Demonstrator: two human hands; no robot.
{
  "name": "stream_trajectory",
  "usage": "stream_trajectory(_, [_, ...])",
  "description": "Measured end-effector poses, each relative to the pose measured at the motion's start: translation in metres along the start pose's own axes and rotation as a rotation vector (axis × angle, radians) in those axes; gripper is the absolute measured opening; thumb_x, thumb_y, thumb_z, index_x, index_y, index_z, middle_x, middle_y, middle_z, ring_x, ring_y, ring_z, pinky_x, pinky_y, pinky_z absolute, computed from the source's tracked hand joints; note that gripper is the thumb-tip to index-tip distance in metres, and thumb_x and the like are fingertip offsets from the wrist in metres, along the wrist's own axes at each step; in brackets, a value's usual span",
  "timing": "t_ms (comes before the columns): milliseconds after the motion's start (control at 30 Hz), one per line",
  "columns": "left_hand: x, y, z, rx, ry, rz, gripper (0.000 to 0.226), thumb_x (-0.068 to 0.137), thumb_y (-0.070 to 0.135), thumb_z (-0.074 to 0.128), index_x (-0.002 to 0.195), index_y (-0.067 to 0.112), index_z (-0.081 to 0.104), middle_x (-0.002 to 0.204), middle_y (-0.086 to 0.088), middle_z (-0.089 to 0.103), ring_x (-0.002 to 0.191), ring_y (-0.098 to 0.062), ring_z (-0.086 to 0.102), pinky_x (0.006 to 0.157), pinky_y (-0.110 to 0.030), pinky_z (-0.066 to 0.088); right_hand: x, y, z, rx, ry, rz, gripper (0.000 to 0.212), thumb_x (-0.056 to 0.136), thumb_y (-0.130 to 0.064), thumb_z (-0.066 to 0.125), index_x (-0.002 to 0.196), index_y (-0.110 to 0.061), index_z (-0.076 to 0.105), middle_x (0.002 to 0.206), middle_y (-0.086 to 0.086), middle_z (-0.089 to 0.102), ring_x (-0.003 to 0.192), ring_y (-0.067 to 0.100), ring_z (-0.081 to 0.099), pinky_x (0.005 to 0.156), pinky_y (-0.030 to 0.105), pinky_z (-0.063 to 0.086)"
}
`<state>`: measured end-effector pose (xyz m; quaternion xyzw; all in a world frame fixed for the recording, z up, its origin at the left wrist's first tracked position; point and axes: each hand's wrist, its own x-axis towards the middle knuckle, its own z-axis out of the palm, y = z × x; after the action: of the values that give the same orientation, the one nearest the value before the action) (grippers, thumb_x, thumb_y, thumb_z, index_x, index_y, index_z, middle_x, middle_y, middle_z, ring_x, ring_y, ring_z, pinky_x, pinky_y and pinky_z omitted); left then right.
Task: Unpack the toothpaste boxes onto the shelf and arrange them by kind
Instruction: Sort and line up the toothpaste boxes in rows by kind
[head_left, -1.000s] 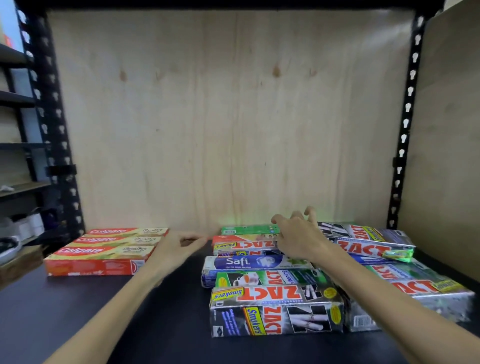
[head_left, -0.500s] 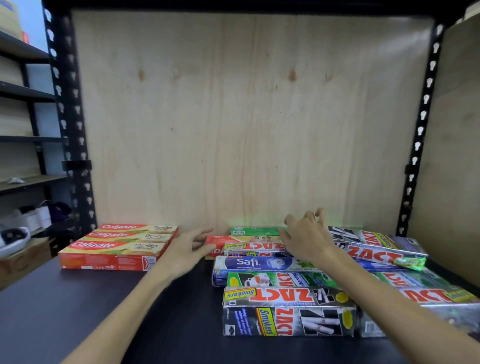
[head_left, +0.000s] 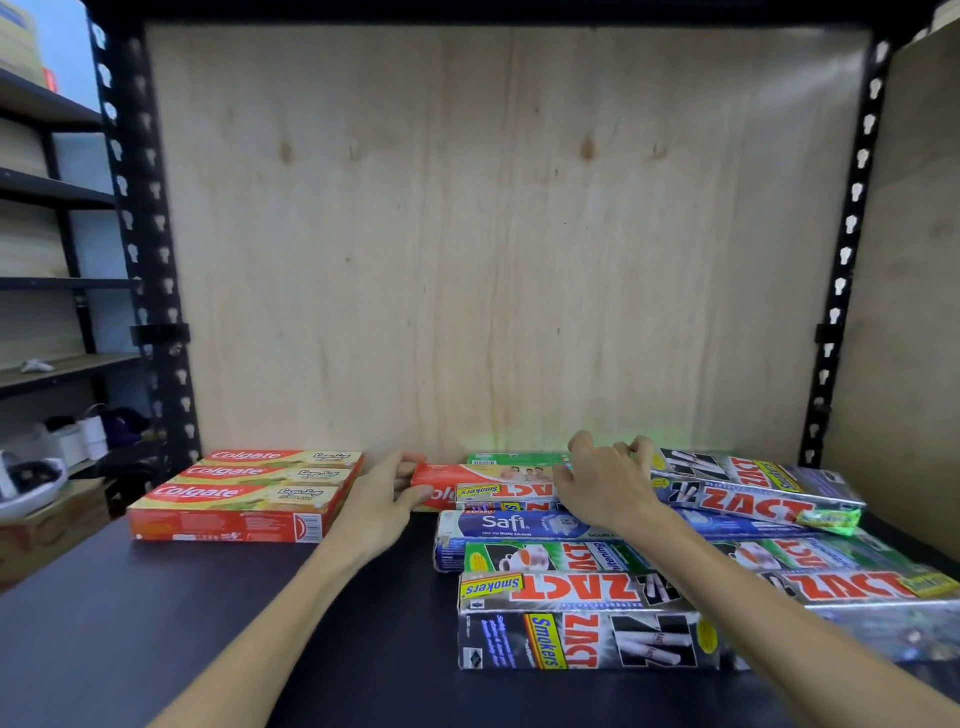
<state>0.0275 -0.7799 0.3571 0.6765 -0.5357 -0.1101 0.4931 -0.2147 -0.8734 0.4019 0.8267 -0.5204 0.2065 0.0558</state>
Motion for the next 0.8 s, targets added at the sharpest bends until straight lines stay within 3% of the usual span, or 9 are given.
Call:
stream_trajectory(133, [0.002,0.002,-0.007,-0.08,0.136,0.07,0.029,0.097,0.014,0.063,0.125,0.021,0.057,0.117,0.008,0.066,0.112,-0.006,0.061,0.1,-0.029,0.05,0.002,-0.001,0.002,0.148,0.145,-0.013,0.04,0.1,-0.049,0.04,0.121,-0.017,0.051,0.097,0.004,0.071,0.116,0.027,0.052,0.104,0.045,0.017])
stream_trajectory(300, [-0.005,0.008,-0.012,-0.13,0.216,0.137,0.029,0.099,0.02,0.061,0.128,0.021,0.056,0.12,0.009,0.065,0.113,-0.002,0.06,0.098,-0.024,0.048,0.001,-0.001,-0.004,0.184,0.213,-0.091,0.055,0.089,-0.065,0.052,0.126,-0.025,0.057,0.111,0.001,0.07,0.118,0.025,0.044,0.099,0.045,0.021])
stream_trajectory(533, [-0.041,0.027,-0.026,-0.161,0.292,0.176,0.026,0.1,0.026,0.059,0.126,0.028,0.06,0.117,0.02,0.064,0.105,0.012,0.058,0.083,-0.004,0.044,-0.024,-0.002,-0.027,0.224,0.249,-0.16,0.061,0.076,-0.058,0.076,0.127,-0.027,0.06,0.11,-0.001,0.068,0.111,0.021,0.04,0.081,0.034,0.015])
stream_trajectory(633, [-0.069,0.025,-0.042,-0.145,0.294,0.176,0.026,0.099,0.029,0.061,0.125,0.027,0.062,0.117,0.02,0.066,0.106,0.01,0.059,0.087,-0.007,0.046,-0.038,-0.007,-0.036,0.246,0.239,-0.204,0.064,0.072,-0.063,0.076,0.124,-0.03,0.063,0.104,-0.003,0.068,0.108,0.021,0.039,0.075,0.033,0.013])
stream_trajectory(733, [-0.1,0.021,-0.064,-0.134,0.298,0.152,0.024,0.099,0.033,0.06,0.123,0.035,0.063,0.116,0.019,0.068,0.106,0.003,0.063,0.091,-0.019,0.052,-0.056,-0.025,-0.045,0.243,0.21,-0.279,0.061,0.073,-0.062,0.076,0.123,-0.031,0.064,0.107,-0.001,0.069,0.108,0.022,0.041,0.077,0.035,0.015])
stream_trajectory(800, [-0.121,0.02,-0.081,-0.114,0.318,0.122,0.023,0.1,0.034,0.058,0.121,0.039,0.064,0.114,0.021,0.068,0.103,0.005,0.064,0.087,-0.017,0.053,-0.071,-0.042,-0.051,0.191,0.211,-0.357,0.056,0.076,-0.06,0.073,0.122,-0.029,0.065,0.105,0.0,0.07,0.11,0.022,0.042,0.08,0.036,0.017])
